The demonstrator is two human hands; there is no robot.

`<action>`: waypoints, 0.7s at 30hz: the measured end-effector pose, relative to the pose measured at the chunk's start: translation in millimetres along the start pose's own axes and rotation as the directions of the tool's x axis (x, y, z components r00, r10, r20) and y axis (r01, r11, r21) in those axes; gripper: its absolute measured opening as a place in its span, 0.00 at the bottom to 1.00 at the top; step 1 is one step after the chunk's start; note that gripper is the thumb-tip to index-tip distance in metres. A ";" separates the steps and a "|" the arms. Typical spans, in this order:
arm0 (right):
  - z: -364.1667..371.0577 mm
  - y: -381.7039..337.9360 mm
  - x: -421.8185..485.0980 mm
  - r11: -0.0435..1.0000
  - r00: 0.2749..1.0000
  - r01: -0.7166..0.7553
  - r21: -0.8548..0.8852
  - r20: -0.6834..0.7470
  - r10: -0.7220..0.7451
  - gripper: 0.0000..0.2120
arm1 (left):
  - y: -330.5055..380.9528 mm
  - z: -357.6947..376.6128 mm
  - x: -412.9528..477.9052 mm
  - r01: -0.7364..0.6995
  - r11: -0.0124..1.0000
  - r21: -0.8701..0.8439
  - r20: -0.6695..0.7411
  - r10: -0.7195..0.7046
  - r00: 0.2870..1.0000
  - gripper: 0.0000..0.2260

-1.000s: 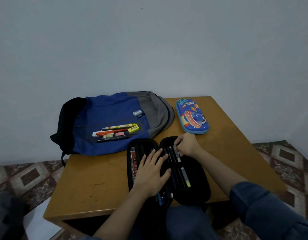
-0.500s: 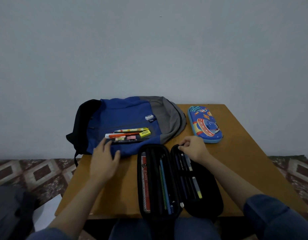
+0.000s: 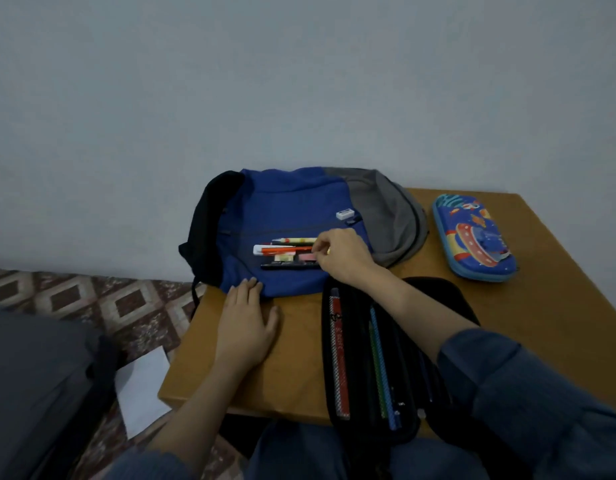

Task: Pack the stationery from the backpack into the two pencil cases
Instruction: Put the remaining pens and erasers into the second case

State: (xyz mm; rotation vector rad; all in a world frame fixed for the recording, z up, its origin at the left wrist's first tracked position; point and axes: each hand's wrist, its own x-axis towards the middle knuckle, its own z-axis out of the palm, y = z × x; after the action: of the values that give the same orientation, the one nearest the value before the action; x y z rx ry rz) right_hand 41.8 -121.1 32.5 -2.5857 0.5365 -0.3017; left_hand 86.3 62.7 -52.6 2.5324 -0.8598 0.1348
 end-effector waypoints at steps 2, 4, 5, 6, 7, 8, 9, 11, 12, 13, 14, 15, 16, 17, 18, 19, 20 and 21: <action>7.9 -7.5 10.6 0.999 1.000 0.010 -0.033 0.021 -0.009 0.08 | -1.8 1.2 0.4 -0.007 1.000 -0.012 -0.011 0.007 1.000 0.26; 15.5 -13.6 20.6 0.997 0.999 0.018 -0.069 0.036 -0.016 0.08 | -4.6 2.7 1.0 -0.018 1.000 -0.021 0.001 0.018 1.000 0.28; 19.5 -15.1 25.5 0.997 0.999 0.016 -0.077 0.045 -0.012 0.08 | -4.6 2.9 1.3 -0.018 1.000 -0.022 0.014 0.018 1.000 0.30; 23.3 -15.8 30.0 0.997 0.998 0.006 -0.080 0.057 -0.001 0.08 | -4.5 3.4 1.8 -0.021 1.000 -0.022 0.023 0.021 0.999 0.31; 28.3 -16.2 34.3 0.997 0.997 -0.013 -0.081 0.072 0.019 0.08 | -5.3 4.1 2.7 -0.020 1.000 -0.023 0.028 0.020 0.999 0.32; 32.1 -16.0 37.3 0.996 0.995 -0.036 -0.087 0.088 0.044 0.09 | -4.8 4.5 2.9 -0.018 1.000 -0.023 0.027 0.018 0.999 0.32; 36.3 -16.1 39.9 0.994 0.993 -0.057 -0.098 0.099 0.067 0.10 | -5.1 5.0 3.0 -0.017 1.000 -0.025 0.022 0.018 1.000 0.32; 42.7 -16.8 43.3 0.987 0.992 -0.087 -0.134 0.075 0.098 0.13 | -5.6 5.4 2.9 -0.025 0.999 -0.034 0.010 0.025 1.000 0.30; 44.1 -17.1 43.5 0.984 0.993 -0.096 -0.152 0.049 0.105 0.14 | -4.4 6.0 2.6 -0.029 0.999 -0.041 0.005 0.029 1.000 0.28; 46.3 -18.4 45.4 0.982 0.995 -0.095 -0.165 0.026 0.101 0.16 | -5.3 6.3 2.9 -0.027 0.999 -0.047 -0.003 0.027 1.000 0.28; 47.5 -19.7 47.3 0.980 0.995 -0.093 -0.177 0.019 0.098 0.18 | -5.5 6.7 3.0 -0.026 0.998 -0.053 -0.011 0.026 1.000 0.28; 48.2 -20.6 49.2 0.977 0.995 -0.086 -0.194 0.023 0.092 0.19 | -5.4 7.1 3.0 -0.027 0.998 -0.055 -0.018 0.026 0.999 0.28; 48.8 -22.3 51.3 0.972 0.995 -0.079 -0.220 0.036 0.089 0.18 | -6.1 7.0 3.2 -0.030 0.998 -0.057 -0.021 0.029 0.999 0.28; 49.5 -23.5 53.3 0.965 0.996 -0.069 -0.253 0.044 0.083 0.18 | -6.5 7.5 3.2 -0.032 0.998 -0.060 -0.025 0.030 0.999 0.28; 49.8 -25.3 55.0 0.956 0.995 -0.062 -0.288 0.052 0.080 0.18 | -7.1 7.7 3.1 -0.033 0.997 -0.063 -0.028 0.031 0.999 0.28; 50.5 -26.6 56.6 0.947 0.996 -0.051 -0.317 0.053 0.072 0.18 | -7.3 7.5 3.3 -0.033 0.997 -0.065 -0.031 0.031 0.999 0.28; 51.2 -27.7 57.4 0.938 0.996 -0.042 -0.345 0.056 0.066 0.19 | -6.9 7.4 3.1 -0.035 0.997 -0.064 -0.032 0.033 0.999 0.28; 52.7 -28.2 58.8 0.929 0.997 -0.027 -0.368 0.055 0.051 0.20 | -6.8 7.3 3.5 -0.037 0.997 -0.061 -0.033 0.035 0.999 0.28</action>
State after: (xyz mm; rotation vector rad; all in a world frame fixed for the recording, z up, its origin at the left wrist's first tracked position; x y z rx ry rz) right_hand 119.6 -101.6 7.8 -2.9288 0.6752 -0.1103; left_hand 92.8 62.2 -61.0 2.4516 -0.8842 0.1566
